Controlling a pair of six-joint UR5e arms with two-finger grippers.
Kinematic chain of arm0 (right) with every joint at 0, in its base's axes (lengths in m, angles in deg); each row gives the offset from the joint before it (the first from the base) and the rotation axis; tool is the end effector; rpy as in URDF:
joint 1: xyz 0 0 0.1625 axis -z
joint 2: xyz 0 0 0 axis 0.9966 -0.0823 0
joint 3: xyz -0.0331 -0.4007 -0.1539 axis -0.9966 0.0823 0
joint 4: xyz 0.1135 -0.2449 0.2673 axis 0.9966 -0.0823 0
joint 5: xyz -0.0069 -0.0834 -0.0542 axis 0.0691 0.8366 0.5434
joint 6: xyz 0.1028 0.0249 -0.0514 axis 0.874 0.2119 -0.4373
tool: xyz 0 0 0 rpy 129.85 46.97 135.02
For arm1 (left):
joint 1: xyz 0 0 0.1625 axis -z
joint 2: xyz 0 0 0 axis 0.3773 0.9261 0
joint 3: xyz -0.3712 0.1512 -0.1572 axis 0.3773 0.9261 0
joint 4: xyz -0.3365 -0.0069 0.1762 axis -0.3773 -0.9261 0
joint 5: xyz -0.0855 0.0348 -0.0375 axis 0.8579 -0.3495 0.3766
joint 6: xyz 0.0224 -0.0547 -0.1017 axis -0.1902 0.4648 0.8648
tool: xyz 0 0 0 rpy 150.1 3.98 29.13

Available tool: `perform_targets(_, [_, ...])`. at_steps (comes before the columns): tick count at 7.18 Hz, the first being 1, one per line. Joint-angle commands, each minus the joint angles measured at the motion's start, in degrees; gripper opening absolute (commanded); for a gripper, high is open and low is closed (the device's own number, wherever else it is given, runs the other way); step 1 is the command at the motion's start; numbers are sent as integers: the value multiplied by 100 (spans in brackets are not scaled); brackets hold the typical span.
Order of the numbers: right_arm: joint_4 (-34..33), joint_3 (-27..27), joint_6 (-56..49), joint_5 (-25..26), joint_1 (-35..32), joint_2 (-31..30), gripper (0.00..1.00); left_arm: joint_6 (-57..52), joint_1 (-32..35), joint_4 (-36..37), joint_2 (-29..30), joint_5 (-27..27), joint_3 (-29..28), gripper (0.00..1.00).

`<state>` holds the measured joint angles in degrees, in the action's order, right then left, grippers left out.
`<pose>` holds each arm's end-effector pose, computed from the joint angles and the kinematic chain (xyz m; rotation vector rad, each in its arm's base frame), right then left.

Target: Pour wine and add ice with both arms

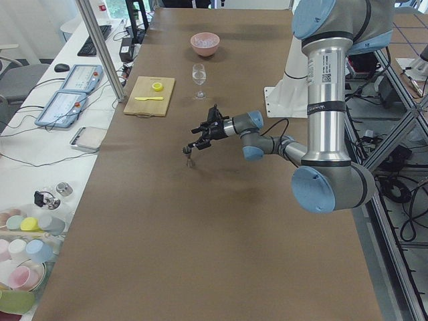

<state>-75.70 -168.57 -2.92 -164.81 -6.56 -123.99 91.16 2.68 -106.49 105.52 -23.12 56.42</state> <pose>0.0639 -0.3581 0.6897 0.0714 -0.7550 -0.0556 0.2920 -0.3725 0.4617 1.1179 0.6346 -0.3328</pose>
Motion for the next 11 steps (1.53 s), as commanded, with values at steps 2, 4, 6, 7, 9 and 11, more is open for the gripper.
perform_targets(2, [458,-24,16,-44,0,30,100,-737,842,18,-33,1716,293,98])
perform_targets(4, [655,-94,42,-62,0,73,100,-1674,2305,106,-155,4276,241,98])
perform_targets(6, [655,-374,42,-53,0,21,100,-2616,3984,1041,-52,6548,249,98])
perform_targets(7, [655,-419,34,-53,0,21,100,-3386,4532,1551,-68,7028,241,98])
perform_targets(9, [769,-437,16,-35,0,4,100,-5368,5150,3200,-121,7191,180,100])
perform_targets(11, [778,-454,16,-44,0,-49,100,-6789,5600,5061,-104,7173,23,99])
